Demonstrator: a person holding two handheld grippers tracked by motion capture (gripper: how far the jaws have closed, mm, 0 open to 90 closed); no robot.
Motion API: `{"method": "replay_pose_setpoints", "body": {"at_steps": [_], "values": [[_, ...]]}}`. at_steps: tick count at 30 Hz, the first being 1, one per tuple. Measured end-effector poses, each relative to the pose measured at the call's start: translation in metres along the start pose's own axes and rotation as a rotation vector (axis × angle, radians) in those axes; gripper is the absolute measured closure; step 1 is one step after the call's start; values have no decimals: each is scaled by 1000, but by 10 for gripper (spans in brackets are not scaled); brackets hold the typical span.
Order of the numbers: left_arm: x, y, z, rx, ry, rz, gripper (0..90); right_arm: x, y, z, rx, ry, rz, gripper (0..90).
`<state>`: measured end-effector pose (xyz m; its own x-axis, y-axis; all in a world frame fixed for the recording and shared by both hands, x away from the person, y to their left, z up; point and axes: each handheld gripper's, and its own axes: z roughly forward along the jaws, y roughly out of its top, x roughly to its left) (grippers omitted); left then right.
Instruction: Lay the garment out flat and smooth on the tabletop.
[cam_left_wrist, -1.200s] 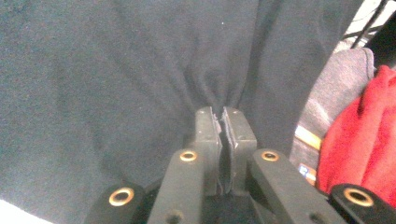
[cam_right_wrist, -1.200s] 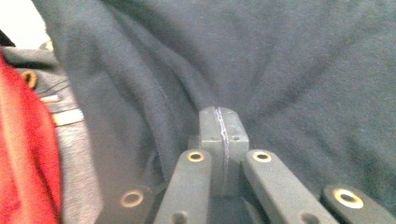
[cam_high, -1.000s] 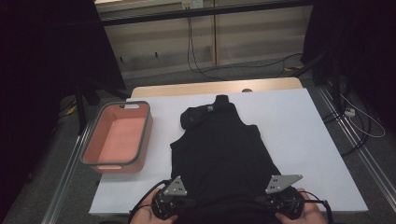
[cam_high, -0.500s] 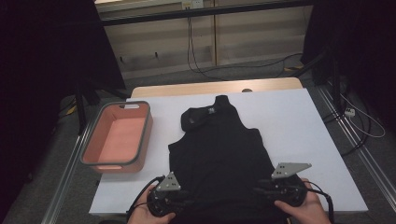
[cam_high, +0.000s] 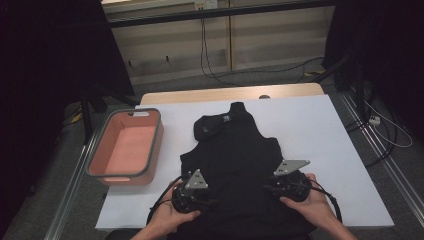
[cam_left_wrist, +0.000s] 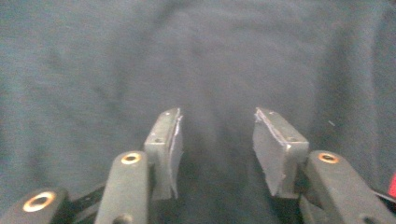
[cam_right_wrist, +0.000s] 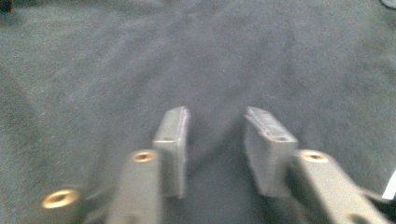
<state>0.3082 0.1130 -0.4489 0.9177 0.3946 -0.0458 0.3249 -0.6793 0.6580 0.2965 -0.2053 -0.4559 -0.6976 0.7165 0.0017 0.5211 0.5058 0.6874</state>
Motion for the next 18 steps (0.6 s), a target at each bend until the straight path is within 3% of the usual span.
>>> {"method": "replay_pose_setpoints", "body": {"at_steps": [2,3,4,5,7,10,11,18], "values": [[-3,1,0,8,11,37,620,1,-3,-2,-3,18,27,890],[-5,2,1,17,-1,49,799,2,-4,-3,0,18,40,896],[-6,3,0,33,8,48,881,3,-4,-4,5,15,45,900],[-6,3,0,30,8,32,890,4,-5,-5,5,8,47,900],[-5,3,-2,52,7,48,899,7,-7,-7,4,0,49,900],[-4,1,-4,54,-26,34,900,11,-13,-13,4,16,65,900],[-7,0,-3,32,-41,-2,900,13,-15,-15,5,20,66,900],[-22,-8,-11,52,-94,3,900,27,-26,-28,21,37,64,900]]}}
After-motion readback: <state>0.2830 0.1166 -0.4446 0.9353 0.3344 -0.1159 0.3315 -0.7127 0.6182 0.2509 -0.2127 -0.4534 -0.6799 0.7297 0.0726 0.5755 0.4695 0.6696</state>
